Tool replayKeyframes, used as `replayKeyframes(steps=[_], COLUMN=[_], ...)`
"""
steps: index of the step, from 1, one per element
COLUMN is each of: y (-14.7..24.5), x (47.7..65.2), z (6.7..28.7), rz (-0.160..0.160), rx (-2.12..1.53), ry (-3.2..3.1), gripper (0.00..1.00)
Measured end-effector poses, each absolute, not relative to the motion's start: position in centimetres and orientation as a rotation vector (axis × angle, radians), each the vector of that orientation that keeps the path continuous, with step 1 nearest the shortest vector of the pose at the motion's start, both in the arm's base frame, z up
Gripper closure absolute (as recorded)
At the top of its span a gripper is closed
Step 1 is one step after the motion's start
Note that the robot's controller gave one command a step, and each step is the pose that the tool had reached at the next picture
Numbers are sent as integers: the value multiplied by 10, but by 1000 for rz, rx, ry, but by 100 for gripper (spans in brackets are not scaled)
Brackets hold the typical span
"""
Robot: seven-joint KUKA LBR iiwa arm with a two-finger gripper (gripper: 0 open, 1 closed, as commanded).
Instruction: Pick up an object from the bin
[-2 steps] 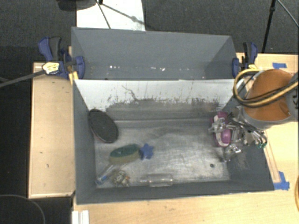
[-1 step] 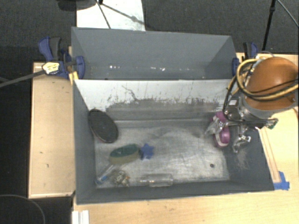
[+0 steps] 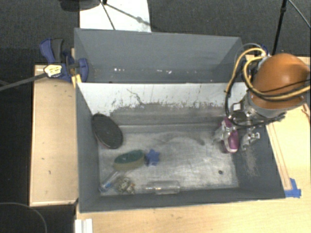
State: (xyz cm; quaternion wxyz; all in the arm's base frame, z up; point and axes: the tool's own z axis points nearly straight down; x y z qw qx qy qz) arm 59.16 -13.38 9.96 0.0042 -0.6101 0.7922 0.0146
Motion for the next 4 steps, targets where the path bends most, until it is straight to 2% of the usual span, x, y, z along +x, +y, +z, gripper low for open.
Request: replayKeyframes(steps=[1,2,3,4], y=[-132,-131,-144,-143], x=[587,587,584,586], z=[100,100,99,164], rz=[22,24,6,-6], rx=[-2050,-2118,-2120,-2115], ry=[2346,2284,2307,2315], gripper=[0,0,100,100])
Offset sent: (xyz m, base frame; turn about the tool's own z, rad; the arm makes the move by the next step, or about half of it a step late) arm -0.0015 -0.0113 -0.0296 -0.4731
